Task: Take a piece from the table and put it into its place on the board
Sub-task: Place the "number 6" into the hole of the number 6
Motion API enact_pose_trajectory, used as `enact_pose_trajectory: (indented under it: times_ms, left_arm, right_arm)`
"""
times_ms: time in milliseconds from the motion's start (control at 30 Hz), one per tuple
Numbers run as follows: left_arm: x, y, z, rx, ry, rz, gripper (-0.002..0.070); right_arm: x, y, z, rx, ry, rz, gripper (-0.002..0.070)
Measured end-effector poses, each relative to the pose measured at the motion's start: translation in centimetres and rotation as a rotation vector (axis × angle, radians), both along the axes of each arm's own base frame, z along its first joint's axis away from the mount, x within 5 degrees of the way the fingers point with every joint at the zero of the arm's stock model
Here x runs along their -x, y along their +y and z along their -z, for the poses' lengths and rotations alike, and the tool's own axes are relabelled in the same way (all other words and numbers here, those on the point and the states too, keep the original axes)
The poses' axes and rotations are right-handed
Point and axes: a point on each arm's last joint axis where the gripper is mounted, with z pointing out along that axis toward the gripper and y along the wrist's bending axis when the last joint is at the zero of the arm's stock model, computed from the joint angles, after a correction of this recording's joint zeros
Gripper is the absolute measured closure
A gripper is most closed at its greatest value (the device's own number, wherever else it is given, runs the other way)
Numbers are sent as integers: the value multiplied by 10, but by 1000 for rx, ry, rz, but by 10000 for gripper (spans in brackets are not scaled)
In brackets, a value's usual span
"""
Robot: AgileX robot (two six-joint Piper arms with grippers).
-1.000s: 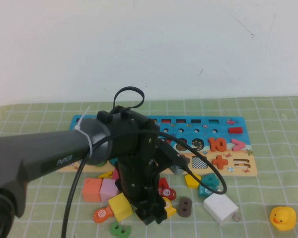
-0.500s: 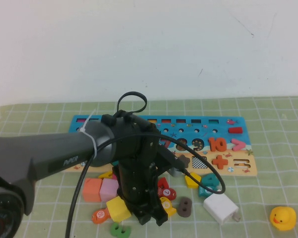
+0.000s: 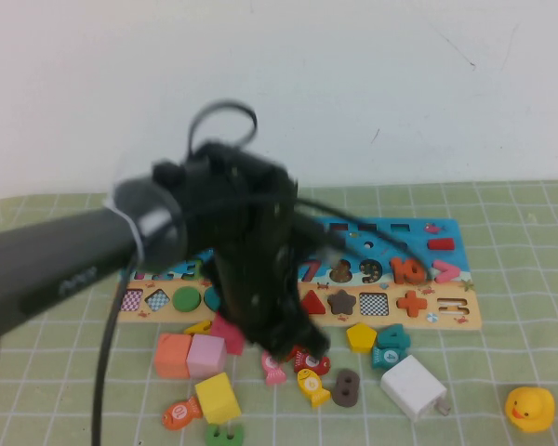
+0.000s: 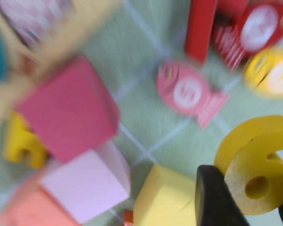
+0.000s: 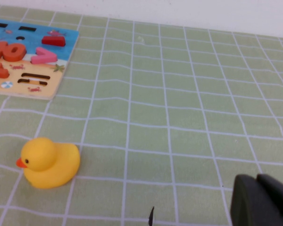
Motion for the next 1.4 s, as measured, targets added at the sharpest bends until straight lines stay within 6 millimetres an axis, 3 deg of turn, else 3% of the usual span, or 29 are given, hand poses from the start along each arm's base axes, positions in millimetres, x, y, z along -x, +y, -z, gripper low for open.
enact_pose_trajectory:
  times_ms: [200, 333, 467, 800, 1133, 1400]
  left_arm:
    - [-18, -8, -54, 82, -175, -64, 420]
    - [-34, -13, -69, 99, -234, -125, 420]
    - [-56, -16, -63, 120, -195, -194, 421]
    - [-107, -8, -14, 133, -53, -317, 420]
    - [-121, -14, 17, 146, -40, -384, 421]
    - [-130, -6, 39, 136, -9, -440, 420]
  right_arm:
    - [0, 0, 0, 0, 0, 0, 678]
    - [0, 0, 0, 0, 0, 0, 678]
    - [0, 0, 0, 0, 0, 0, 678]
    - [0, 0, 0, 0, 0, 0, 678]
    - [0, 0, 0, 0, 0, 0, 678]
    - [0, 0, 0, 0, 0, 0, 678]
